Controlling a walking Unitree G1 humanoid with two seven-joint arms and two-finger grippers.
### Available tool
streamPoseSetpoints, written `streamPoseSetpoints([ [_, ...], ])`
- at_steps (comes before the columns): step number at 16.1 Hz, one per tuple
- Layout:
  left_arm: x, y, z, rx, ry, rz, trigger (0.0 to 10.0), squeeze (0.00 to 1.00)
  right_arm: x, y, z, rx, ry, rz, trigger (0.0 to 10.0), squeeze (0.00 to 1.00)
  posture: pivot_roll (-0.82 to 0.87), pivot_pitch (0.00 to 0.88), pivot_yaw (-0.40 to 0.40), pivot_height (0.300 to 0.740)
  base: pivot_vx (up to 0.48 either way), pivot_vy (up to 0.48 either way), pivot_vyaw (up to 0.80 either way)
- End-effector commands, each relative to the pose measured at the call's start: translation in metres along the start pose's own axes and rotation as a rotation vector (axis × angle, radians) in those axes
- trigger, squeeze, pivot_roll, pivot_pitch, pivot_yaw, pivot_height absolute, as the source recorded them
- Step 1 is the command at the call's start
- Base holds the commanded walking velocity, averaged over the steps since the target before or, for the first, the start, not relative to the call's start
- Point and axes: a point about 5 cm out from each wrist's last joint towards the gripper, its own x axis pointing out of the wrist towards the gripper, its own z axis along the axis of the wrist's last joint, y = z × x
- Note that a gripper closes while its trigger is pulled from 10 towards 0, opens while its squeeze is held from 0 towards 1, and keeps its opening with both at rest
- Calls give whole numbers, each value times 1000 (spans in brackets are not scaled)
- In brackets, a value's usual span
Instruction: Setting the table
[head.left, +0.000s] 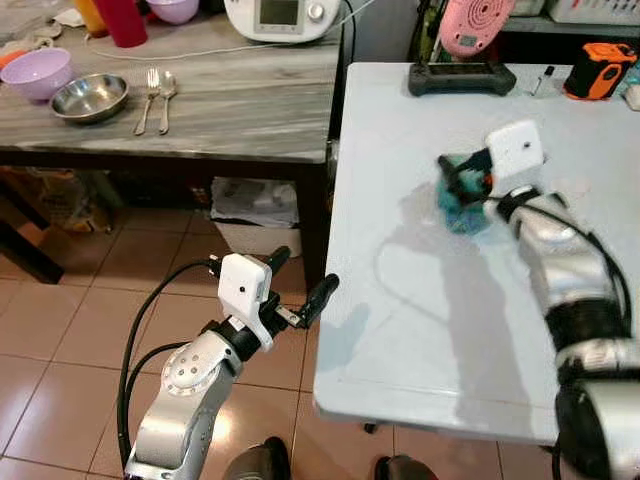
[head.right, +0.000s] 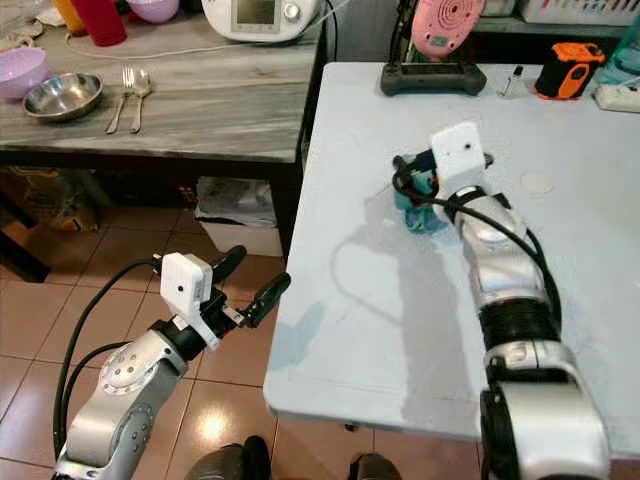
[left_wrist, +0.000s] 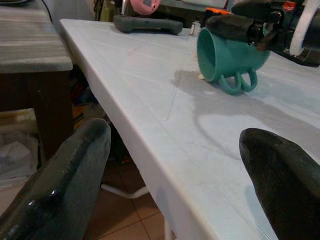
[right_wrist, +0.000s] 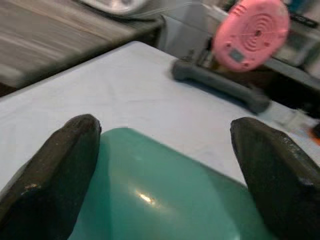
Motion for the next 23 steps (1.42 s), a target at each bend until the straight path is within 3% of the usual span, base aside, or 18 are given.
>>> streamPoseSetpoints([
  [1, -1, 0, 0, 1, 6, -8, 10000, 0, -8, 13, -26, 75, 110, 56, 10000, 0, -139, 195, 62, 740, 0, 0, 0],
  [8, 2, 0, 0, 6, 4, -8, 10000, 0, -39, 31, -32, 261, 139, 103, 10000, 0, -149, 188, 65, 740, 0, 0, 0],
  [14, 5, 1, 3, 15, -2, -11, 10000, 0, -64, 47, -28, 318, 144, 292, 10000, 0, -160, 182, 70, 740, 0, 0, 0],
  [15, 6, 1, 3, 15, -2, -15, 10000, 0, -73, 56, -27, 321, 157, 372, 10000, 0, -164, 181, 72, 740, 0, 0, 0],
  [18, 6, 0, 4, 1, -9, -36, 10000, 0, -87, 67, -27, 269, 168, 503, 10000, 0, -167, 179, 69, 740, 0, 0, 0],
  [19, 5, 1, 5, -67, -11, -48, 10000, 0, -92, 70, -24, 216, 148, 557, 10000, 0, -167, 178, 68, 740, 0, 0, 0],
  [23, -4, 0, 1, -123, 58, -151, 10000, 0, -94, 72, -15, 120, 99, 618, 10000, 0, -161, 175, 66, 740, 0, 0, 0],
])
